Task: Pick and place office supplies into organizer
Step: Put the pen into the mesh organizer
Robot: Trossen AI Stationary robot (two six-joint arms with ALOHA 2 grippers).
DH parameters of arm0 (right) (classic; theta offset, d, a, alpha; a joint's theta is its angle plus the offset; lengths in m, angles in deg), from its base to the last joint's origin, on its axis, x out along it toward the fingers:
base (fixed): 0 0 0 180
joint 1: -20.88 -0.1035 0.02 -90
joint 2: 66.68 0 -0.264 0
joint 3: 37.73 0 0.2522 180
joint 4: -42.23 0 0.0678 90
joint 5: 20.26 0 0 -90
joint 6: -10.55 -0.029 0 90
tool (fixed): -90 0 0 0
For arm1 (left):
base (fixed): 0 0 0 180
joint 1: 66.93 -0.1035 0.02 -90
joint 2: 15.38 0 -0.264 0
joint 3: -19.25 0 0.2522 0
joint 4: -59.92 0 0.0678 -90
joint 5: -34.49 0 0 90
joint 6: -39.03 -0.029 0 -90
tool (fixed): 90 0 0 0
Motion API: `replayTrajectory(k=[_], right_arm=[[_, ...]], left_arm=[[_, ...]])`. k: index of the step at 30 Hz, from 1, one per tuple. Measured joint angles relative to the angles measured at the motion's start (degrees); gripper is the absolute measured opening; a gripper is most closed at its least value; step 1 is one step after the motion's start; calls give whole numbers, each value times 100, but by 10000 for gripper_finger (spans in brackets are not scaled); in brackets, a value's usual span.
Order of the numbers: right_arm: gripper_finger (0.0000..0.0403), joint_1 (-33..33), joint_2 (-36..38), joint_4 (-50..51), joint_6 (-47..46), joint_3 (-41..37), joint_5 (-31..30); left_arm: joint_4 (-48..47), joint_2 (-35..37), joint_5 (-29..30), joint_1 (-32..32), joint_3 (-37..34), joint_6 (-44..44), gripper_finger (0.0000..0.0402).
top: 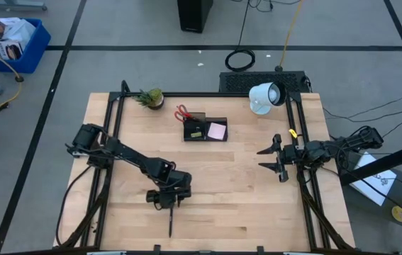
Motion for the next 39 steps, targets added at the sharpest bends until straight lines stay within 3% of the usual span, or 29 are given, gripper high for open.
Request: replayTrajectory(k=[26,30,39], right_arm=[[194,0,0,-1,0,0,1],[194,0,0,-2,0,0,-1],[194,0,0,0,0,0,-1]], left_arm=[[98,-74,-168,-9,-64,337,252],[121,-81,-212,-2,-67,496,219],[294,-247,-439,44,-69,593,92]])
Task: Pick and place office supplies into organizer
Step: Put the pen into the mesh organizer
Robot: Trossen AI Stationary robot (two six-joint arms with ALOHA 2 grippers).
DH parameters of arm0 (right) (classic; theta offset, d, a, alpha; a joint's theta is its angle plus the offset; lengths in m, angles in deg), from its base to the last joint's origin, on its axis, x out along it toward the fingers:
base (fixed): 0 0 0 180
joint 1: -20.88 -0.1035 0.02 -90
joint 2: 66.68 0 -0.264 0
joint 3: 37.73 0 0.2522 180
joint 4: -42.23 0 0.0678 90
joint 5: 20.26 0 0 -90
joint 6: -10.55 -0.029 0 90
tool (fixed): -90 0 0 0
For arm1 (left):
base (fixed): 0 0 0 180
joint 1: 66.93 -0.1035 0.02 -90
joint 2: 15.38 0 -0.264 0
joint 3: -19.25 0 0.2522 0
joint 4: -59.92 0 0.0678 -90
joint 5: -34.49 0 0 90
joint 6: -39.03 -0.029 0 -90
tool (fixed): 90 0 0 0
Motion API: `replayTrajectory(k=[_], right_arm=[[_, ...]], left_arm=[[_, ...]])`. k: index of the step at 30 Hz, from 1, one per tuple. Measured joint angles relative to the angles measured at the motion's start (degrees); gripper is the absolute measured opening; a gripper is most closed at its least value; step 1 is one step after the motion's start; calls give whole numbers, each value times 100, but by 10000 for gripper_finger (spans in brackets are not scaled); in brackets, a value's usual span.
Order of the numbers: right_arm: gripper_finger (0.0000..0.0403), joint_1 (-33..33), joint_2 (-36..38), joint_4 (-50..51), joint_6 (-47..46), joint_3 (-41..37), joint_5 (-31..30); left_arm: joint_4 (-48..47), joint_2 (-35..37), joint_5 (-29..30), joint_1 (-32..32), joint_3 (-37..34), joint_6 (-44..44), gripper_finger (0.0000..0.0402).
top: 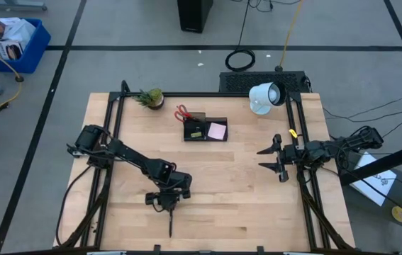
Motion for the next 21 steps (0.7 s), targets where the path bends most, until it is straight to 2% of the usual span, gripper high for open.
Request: replayTrajectory(k=[4,8,21], right_arm=[[194,1,0,-2,0,0,2],[194,1,-2,-2,0,0,2],[194,2,-2,-2,0,0,2]], left_arm=[[205,-100,-158,7,8,27,53],[353,-109,-152,-35,5,116,32],[834,-124,17,-150,-2,813,41]])
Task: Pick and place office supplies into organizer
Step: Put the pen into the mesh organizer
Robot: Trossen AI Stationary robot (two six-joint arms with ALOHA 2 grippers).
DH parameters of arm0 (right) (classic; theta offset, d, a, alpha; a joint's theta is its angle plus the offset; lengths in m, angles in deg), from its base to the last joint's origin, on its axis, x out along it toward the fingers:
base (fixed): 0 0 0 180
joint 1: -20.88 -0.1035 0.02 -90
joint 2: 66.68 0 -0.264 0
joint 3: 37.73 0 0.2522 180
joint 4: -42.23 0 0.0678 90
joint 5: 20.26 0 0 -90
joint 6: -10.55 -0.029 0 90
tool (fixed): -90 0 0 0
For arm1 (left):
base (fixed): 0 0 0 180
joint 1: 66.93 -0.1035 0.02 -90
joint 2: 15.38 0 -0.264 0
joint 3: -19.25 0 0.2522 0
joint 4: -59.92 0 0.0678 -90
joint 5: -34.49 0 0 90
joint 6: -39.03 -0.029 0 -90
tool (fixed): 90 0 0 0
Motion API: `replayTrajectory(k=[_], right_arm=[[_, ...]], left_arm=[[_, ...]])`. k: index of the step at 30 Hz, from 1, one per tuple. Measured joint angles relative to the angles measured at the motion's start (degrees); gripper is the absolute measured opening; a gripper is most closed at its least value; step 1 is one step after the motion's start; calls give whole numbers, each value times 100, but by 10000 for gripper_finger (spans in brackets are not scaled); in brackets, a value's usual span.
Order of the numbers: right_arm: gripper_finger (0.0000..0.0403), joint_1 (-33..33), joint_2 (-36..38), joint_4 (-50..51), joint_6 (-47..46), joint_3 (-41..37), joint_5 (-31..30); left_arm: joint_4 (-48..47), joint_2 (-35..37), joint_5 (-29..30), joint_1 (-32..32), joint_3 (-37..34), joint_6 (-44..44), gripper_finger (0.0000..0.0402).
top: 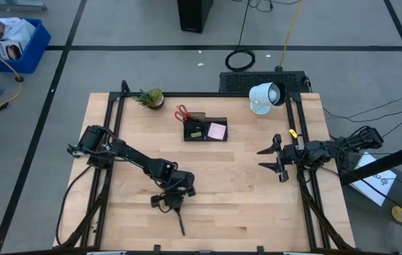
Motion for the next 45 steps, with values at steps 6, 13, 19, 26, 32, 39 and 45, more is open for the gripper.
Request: replayTrajectory(k=[6,13,19,26,32,39,45], right_arm=[[194,0,0,2,0,0,0],[194,-1,0,0,0,0,0],[194,-1,0,2,0,0,0],[194,-2,0,1,0,0,-2],[194,0,-6,-68,0,0,0],[194,-1,-7,-98,0,0,0],[194,0,-4,-106,0,0,-1]], left_arm=[[182,13,46,-1,-5,370,41],[614,24,80,31,-7,1221,41],[746,35,76,23,-7,1758,42],[832,447,222,19,0,3143,42],[632,927,997,145,2,4110,42],[-252,1508,1647,64,0,5463,30],[-917,2114,1836,-134,1,5840,11]])
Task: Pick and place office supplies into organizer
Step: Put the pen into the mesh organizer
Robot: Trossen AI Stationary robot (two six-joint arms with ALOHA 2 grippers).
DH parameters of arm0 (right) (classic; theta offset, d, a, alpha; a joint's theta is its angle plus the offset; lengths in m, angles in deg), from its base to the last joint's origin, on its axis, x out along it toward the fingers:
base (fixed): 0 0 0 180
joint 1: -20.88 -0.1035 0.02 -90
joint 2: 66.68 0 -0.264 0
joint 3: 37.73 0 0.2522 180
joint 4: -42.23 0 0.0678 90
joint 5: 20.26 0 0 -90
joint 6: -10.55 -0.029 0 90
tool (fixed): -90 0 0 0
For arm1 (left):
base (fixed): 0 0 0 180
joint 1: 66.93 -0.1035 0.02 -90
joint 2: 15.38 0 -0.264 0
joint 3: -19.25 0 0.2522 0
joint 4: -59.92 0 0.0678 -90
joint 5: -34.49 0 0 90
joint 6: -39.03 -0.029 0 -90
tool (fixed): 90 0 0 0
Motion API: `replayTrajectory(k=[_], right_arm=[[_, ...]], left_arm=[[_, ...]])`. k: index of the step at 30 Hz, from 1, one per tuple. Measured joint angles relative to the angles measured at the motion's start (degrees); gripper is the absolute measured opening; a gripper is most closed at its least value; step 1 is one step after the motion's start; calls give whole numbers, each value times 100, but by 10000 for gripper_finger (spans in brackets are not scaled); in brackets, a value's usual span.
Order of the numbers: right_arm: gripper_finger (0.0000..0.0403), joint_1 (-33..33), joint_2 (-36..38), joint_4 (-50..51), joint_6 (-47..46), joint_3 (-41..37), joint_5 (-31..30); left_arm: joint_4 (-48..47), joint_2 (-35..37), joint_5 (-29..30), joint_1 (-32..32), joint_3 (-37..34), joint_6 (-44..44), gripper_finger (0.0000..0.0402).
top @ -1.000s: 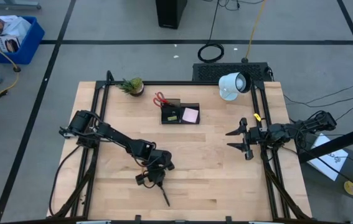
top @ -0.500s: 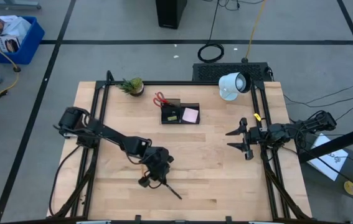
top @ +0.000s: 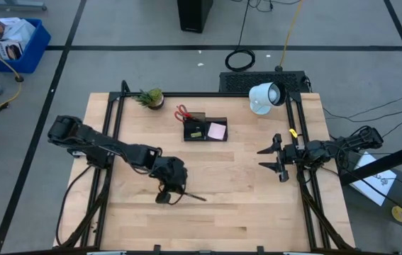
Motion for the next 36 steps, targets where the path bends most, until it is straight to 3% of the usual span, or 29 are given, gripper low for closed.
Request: replayTrajectory(k=[5,9,13,16,19,24,30,36], right_arm=[[194,0,-2,-1,0,0,-1],[194,-1,-2,-1,0,0,1],[194,-2,-2,-7,0,0,1],[194,0,-11,-10,0,0,-1],[194,-2,-26,-19,0,0,-1],[194,-1,-28,-22,0,0,-1],[194,-1,-28,-23,0,2,0],[194,-1,-28,-21,0,1,-1]], left_arm=[[-212,561,319,-166,-1,488,36],[-583,1144,345,-392,7,534,28],[-1777,1561,320,-730,144,487,10],[-3105,1661,-14,-1063,505,-157,13],[-4236,1619,28,-1333,1057,-887,26],[-4776,1011,350,-1793,2148,-1533,28],[-6411,-348,535,-2290,3846,-2496,12],[-7210,-1523,1206,-2655,5368,-2651,24]])
